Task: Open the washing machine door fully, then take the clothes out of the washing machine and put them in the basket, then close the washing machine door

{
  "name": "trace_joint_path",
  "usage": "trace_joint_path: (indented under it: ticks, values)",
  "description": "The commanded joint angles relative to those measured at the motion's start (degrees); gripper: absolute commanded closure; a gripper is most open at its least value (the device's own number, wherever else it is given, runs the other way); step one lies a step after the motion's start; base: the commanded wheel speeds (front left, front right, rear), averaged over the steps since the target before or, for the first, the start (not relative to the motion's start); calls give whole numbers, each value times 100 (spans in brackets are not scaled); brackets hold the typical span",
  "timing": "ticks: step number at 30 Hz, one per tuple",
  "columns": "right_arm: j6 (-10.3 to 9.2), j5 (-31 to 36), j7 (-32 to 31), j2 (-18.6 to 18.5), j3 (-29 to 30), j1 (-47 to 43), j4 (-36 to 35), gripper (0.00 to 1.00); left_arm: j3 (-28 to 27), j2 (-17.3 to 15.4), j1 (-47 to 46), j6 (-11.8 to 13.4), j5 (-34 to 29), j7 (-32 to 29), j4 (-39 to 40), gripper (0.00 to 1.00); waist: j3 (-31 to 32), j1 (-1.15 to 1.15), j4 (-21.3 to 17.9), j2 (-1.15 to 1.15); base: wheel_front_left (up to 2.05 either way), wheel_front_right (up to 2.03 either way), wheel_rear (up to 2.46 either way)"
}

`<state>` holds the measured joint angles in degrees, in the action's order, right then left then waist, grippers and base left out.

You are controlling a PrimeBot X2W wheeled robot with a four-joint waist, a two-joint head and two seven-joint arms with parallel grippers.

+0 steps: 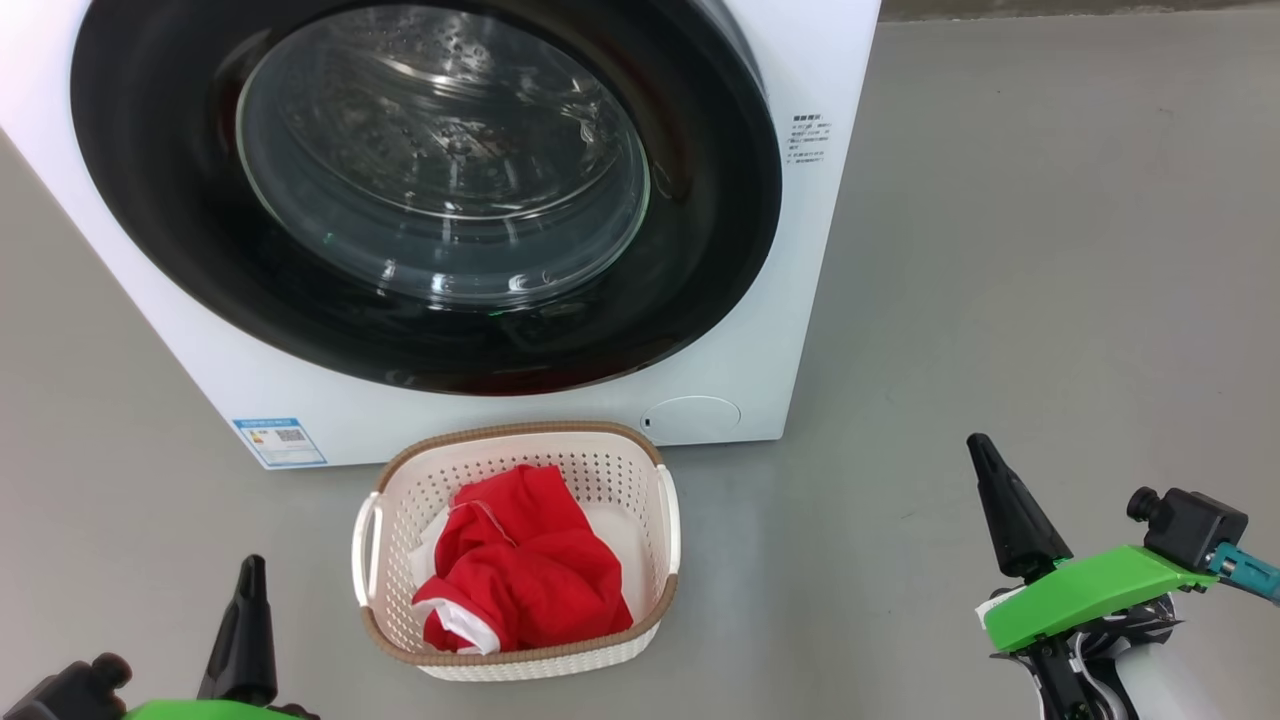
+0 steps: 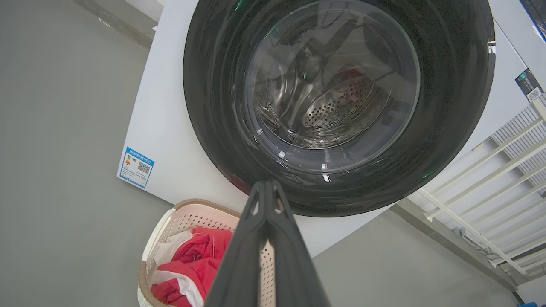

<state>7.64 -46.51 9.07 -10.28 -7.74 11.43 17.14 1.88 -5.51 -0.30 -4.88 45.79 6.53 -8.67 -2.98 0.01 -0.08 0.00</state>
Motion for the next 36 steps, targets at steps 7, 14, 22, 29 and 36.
trace_joint_path:
  ticks: [7, 14, 22, 29, 36]
  values:
    - [-6, -510, -152, 45, 150, 16, -182, 100, -176, -42, -248, -90, 487, -148, 51, 100, 26, -1, 1, 0, 0, 0, 0]
    - [-6, -875, -266, 98, 252, -32, -194, 100, -234, -16, -278, -105, 852, -249, -1, 100, 48, -1, 2, 0, 0, 0, 0]
    - [-7, -1292, -399, 161, 370, -88, -208, 100, -300, 14, -312, -122, 1271, -365, -60, 100, 74, -1, 2, 0, 0, 0, 0]
    - [-8, -1657, -517, 216, 474, -137, -220, 100, -358, 40, -342, -137, 1637, -466, -112, 100, 97, -1, 3, 0, 0, 0, 0]
    - [-9, -2021, -635, 272, 580, -185, -232, 100, -417, 67, -372, -152, 2004, -568, -165, 100, 119, -1, 4, 0, 0, 0, 0]
